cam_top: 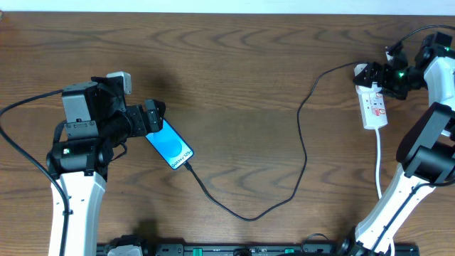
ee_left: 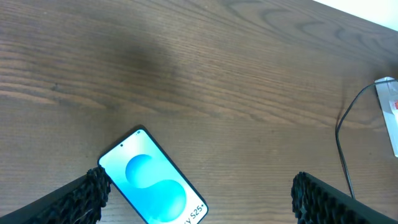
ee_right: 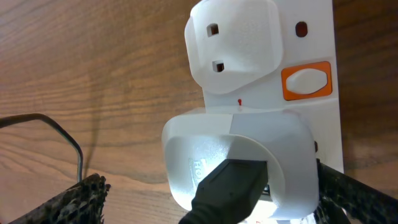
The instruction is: Plug charger to phone and switch on socket
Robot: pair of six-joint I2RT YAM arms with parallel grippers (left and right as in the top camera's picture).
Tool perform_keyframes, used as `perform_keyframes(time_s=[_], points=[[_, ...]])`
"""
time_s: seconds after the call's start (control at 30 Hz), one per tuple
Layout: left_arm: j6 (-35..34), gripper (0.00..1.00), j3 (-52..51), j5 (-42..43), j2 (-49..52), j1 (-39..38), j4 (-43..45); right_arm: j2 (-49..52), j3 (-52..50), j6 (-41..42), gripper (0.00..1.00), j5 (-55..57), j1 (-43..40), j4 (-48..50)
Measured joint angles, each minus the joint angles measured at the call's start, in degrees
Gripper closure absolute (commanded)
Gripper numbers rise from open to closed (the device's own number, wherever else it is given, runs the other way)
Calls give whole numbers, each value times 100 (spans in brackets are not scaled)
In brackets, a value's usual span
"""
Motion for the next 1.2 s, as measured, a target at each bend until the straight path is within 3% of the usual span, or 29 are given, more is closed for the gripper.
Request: perform_keyframes(time_s=[1.2], points=[[0, 5, 0, 0, 0, 0, 0, 20, 133, 70, 1, 221, 50, -378]])
